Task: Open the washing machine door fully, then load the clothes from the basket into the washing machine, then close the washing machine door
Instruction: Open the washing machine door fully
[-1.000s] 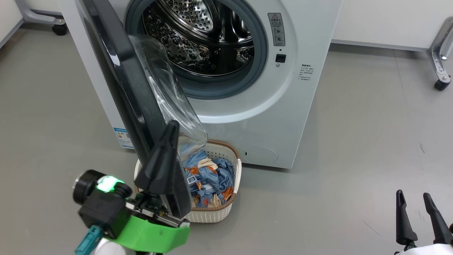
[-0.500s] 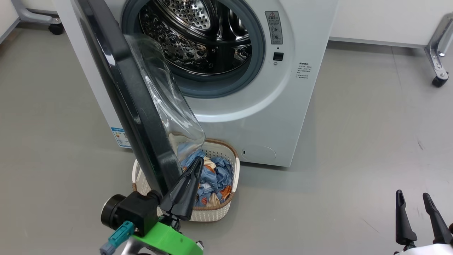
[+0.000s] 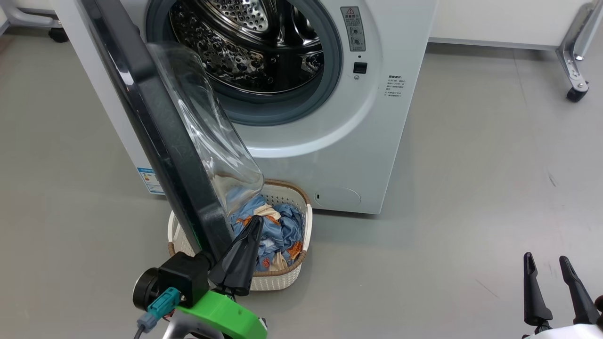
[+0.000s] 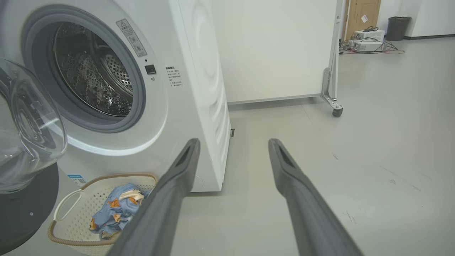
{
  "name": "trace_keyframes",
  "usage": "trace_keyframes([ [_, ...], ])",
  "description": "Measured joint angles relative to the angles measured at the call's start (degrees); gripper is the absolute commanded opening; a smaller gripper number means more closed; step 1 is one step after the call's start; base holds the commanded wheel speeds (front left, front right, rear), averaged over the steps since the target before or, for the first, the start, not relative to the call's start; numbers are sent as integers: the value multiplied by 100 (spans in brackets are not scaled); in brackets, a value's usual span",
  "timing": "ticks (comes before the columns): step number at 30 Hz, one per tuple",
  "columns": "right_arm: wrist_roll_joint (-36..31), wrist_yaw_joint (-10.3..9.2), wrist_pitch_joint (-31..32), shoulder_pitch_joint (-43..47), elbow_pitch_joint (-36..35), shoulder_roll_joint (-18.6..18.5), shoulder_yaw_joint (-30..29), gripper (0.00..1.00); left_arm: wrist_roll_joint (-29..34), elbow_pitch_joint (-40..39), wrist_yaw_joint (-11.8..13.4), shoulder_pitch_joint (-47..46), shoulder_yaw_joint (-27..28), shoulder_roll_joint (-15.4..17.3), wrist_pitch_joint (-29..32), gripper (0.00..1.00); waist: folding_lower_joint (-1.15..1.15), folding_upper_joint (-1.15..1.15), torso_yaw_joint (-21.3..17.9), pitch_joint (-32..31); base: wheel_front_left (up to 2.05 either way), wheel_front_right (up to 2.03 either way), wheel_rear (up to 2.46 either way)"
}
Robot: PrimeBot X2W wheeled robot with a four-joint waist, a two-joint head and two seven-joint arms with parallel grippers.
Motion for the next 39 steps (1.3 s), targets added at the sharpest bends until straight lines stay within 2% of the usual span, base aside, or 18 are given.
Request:
trace_keyframes([
  [16, 1, 0, 0, -8, 0, 48, -18, 100, 1, 264, 355, -92, 46, -3, 52, 0, 0, 0, -18, 66, 0, 0, 0],
  [39, 10, 0, 0, -24, 0, 63, -13, 100, 0, 514, 700, -280, -3, -19, 57, 0, 0, 0, 326, 118, 0, 0, 0],
])
